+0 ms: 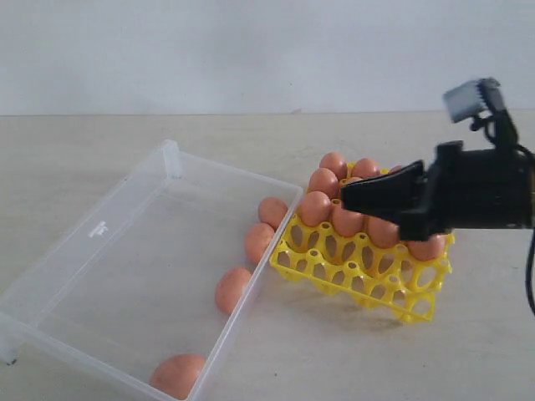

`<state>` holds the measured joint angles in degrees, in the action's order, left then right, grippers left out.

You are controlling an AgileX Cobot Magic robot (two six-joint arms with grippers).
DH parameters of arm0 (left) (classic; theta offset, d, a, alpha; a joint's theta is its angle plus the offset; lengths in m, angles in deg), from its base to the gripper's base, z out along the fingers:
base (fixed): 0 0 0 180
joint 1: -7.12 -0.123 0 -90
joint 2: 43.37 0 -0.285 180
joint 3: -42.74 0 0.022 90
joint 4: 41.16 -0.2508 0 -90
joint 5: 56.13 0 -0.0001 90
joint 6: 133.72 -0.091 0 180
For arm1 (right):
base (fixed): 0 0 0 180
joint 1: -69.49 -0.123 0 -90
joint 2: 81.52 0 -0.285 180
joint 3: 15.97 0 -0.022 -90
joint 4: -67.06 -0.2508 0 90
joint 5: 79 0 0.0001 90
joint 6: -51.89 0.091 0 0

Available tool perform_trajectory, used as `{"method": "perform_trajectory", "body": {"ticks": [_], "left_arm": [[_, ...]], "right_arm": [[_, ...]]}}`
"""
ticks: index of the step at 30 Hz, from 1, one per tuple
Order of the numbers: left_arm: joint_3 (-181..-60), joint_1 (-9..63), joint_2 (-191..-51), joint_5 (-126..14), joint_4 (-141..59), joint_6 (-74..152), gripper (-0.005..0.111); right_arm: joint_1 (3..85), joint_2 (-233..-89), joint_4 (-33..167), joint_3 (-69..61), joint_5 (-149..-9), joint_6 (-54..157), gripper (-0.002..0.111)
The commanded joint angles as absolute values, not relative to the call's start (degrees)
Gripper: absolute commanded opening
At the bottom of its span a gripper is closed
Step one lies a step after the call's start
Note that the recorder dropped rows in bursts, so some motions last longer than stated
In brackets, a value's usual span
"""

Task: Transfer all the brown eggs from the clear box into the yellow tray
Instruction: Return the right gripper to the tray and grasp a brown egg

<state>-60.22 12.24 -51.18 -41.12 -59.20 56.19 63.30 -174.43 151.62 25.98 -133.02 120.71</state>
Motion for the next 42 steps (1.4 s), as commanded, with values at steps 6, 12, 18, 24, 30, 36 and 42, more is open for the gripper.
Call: {"method": "perform_trajectory", "body": {"ticks": [6, 12, 18, 24, 30, 36, 42], "left_arm": [[-60.04, 12.35, -51.15, -41.39, -58.98, 56.58, 0.001], [-60.04, 12.35, -51.15, -41.39, -58.98, 56.58, 0.001], [-60.04, 12.35, -51.15, -41.51, -58.98, 56.58, 0.001], [-60.04, 12.35, -51.15, -41.51, -58.98, 56.58, 0.001], [-60.04, 12.35, -51.15, -41.51, -58.98, 56.58, 0.001], [-60.04, 12.35, -51.15, -41.51, -58.98, 56.58, 0.001], [-60.04, 12.35, -51.15, -41.51, -58.98, 56.58, 0.001]], "right_arm": [[20.26, -174.65, 161.91, 5.38, -49.1, 119.81, 0.0], [21.76, -189.81, 96.8, -20.16, -37.14, 66.29, 0.0], [22.81, -204.77, 61.98, -45.98, -9.04, 38.94, 0.0], [22.53, -211.42, 61.3, -50.21, -9.04, 37.74, 0.018], [22.53, -214.81, 61.41, -50.17, -9.04, 38.18, 0.062], [22.64, -218.02, 64.42, -50.07, -9.04, 46.21, 0.064], [22.64, -220.71, 66.71, -50.07, -9.04, 50.39, 0.064]]}}
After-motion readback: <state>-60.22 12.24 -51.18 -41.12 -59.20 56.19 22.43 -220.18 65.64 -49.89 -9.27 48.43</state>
